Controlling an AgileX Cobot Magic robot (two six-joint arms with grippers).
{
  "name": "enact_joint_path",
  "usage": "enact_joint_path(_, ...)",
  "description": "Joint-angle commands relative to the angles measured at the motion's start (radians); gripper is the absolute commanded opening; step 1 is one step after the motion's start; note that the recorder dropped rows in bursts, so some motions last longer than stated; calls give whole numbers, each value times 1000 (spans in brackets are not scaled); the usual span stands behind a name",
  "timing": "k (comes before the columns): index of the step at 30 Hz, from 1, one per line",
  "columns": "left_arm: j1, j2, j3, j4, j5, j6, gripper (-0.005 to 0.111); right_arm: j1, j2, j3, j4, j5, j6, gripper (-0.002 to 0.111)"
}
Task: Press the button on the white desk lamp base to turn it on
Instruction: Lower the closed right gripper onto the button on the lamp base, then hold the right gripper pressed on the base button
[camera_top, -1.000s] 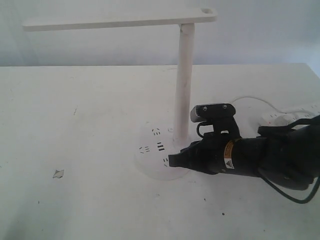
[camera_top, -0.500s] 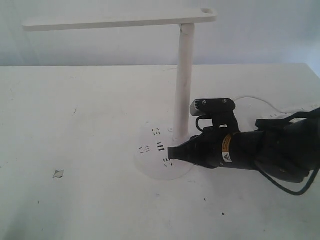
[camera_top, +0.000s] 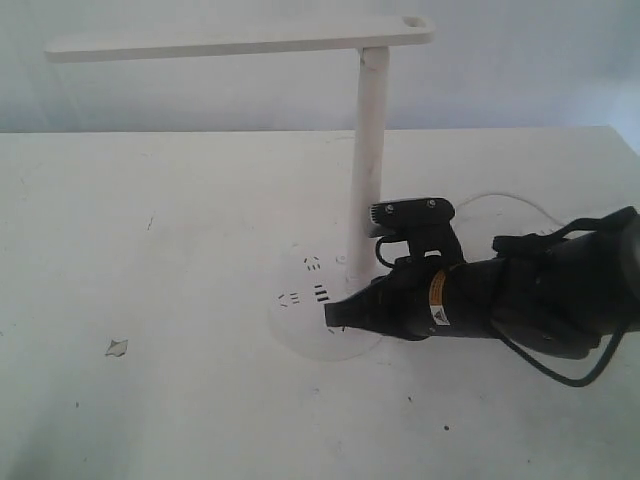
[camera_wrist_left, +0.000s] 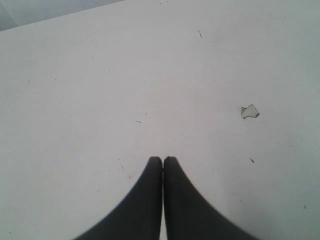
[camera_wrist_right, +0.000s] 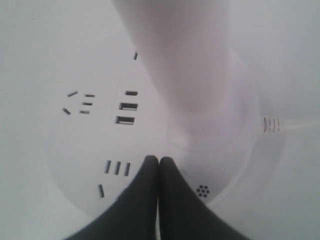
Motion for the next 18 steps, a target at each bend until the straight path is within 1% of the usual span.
enact_joint_path(1, 3, -4, 3, -6, -1, -1, 0, 0, 1, -7, -10, 34, -7, 0)
enact_joint_path(6, 3, -4, 3, -6, -1, -1, 0, 0, 5, -7, -10, 34, -7, 0)
enact_joint_path(14, 3, -4, 3, -6, -1, -1, 0, 0, 108, -29, -10, 23, -7, 0)
enact_joint_path(18, 3, -4, 3, -6, -1, -1, 0, 0, 120, -29, -8, 23, -7, 0)
